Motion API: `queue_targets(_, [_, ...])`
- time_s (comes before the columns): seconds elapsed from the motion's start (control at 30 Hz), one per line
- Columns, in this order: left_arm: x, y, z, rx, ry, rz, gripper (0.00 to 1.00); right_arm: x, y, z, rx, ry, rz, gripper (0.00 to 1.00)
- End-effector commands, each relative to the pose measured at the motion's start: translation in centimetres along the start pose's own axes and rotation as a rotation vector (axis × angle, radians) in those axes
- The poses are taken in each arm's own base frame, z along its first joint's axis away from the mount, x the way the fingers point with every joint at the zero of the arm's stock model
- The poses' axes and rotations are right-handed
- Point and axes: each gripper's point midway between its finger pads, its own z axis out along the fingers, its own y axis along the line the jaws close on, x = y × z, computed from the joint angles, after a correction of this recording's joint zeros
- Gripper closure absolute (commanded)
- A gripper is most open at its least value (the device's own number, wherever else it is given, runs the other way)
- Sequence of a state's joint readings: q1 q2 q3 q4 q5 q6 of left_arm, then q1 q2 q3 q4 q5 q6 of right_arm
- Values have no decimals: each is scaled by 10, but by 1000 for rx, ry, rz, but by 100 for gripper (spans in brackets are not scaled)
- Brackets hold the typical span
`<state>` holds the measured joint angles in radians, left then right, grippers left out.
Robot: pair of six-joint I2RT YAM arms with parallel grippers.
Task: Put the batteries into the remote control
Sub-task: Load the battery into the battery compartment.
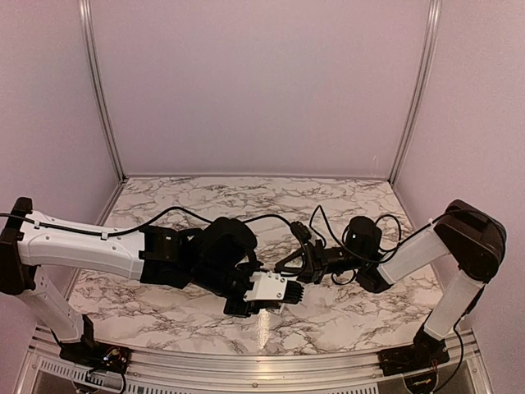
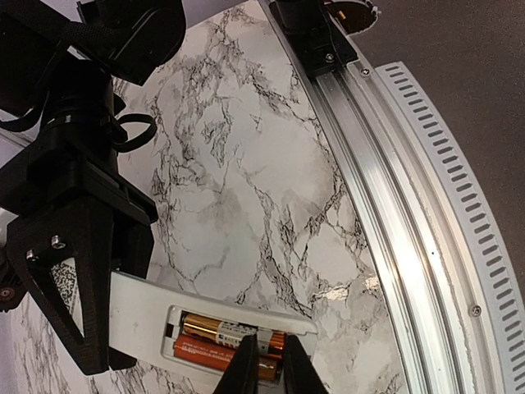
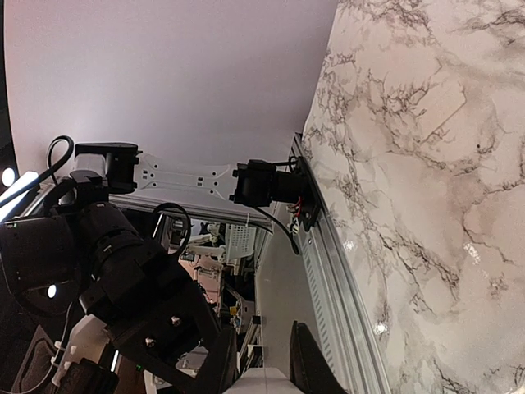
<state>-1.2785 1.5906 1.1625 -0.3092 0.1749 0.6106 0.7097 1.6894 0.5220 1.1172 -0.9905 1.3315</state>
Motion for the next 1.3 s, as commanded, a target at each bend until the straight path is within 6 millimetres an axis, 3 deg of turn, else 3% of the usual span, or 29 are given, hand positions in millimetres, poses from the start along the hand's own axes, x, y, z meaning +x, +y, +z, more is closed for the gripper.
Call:
queue_targets(0.0, [17, -5, 14, 21, 84, -23, 89, -2, 23, 9, -54, 13, -60, 100])
queue_targets(0.7, [63, -10, 44, 69, 276, -99, 94, -4, 35, 8, -53, 12, -89, 100])
queue_targets(1.1, [54, 34, 26, -72, 157, -214, 91, -7, 40, 9, -35, 16, -130, 100])
queue_targets(1.17, [46, 38, 22, -89, 126, -215, 91, -8, 37, 10, -14, 18, -137, 100])
queue_targets(1.27, [18, 43, 4, -111, 15, -219, 82, -10, 34, 11, 10, 17, -152, 100])
